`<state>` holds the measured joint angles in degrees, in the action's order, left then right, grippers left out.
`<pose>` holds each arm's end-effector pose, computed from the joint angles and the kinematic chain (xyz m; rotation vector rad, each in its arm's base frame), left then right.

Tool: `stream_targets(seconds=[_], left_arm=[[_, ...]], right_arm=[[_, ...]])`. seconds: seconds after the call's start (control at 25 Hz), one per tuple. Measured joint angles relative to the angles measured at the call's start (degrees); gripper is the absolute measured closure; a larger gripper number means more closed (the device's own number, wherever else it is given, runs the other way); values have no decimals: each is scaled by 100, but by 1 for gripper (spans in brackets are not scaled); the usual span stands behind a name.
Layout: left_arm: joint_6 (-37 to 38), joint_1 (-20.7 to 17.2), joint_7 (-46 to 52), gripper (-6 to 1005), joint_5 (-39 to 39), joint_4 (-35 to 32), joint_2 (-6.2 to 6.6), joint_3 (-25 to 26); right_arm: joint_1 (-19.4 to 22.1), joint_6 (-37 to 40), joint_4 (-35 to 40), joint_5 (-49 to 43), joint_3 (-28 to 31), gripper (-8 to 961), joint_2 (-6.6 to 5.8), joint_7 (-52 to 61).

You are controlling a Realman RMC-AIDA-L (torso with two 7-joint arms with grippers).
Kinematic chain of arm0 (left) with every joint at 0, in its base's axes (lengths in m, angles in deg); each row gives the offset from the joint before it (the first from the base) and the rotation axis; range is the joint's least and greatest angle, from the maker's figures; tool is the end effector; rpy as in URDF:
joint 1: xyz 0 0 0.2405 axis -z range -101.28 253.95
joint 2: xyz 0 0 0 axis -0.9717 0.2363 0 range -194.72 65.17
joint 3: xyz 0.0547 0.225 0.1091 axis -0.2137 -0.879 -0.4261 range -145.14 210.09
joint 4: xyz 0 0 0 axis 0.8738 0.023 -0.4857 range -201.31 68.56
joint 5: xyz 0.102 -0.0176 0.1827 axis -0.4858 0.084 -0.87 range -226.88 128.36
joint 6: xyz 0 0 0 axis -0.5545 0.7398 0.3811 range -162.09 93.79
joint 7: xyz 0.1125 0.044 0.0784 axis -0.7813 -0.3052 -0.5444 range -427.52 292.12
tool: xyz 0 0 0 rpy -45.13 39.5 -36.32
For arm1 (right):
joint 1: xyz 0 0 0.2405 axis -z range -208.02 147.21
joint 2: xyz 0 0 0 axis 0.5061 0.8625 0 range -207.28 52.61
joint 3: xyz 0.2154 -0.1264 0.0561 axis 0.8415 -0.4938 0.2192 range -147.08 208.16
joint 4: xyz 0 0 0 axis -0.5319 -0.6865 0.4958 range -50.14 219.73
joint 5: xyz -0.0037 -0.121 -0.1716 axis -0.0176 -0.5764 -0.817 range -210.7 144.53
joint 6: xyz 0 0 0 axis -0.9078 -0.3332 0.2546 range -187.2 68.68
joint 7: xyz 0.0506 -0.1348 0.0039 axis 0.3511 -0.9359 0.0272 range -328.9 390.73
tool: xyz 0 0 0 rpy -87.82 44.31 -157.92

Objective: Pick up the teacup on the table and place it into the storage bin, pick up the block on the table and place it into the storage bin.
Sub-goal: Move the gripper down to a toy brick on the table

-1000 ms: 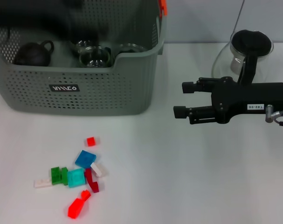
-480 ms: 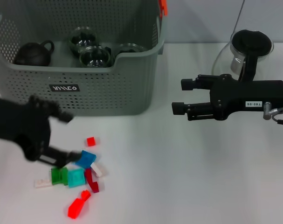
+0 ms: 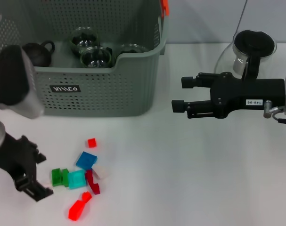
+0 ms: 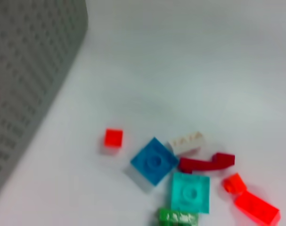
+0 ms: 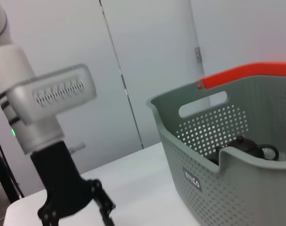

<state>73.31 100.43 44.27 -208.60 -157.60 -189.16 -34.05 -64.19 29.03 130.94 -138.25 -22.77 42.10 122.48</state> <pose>-0.2275 0.2932 0.0444 -2.8021 -0.5307 0.7450 0.1948 0.3541 -0.0019 -2.8382 0.5608 0.7626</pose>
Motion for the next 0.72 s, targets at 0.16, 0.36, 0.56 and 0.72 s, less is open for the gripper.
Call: stream_targets(seconds=[0.16,0.36,0.56,0.72], left_arm=[[-221,36,272,142,-347,330,-8,-393],[-497,44,348,145,-408,583,-10,-509],[-734,58,306,147,-424,868,2,-564],[-924,60,252,149,-430,974,21,-590]], right_arm=[[-14,-42,0,3,0,69,1,2],[-15,-77,-7,6,-1,69,0,-7],[-15,-79,-9,6,-4,68,0,-10],[-14,-78,-9,6,-4,68,0,-7]])
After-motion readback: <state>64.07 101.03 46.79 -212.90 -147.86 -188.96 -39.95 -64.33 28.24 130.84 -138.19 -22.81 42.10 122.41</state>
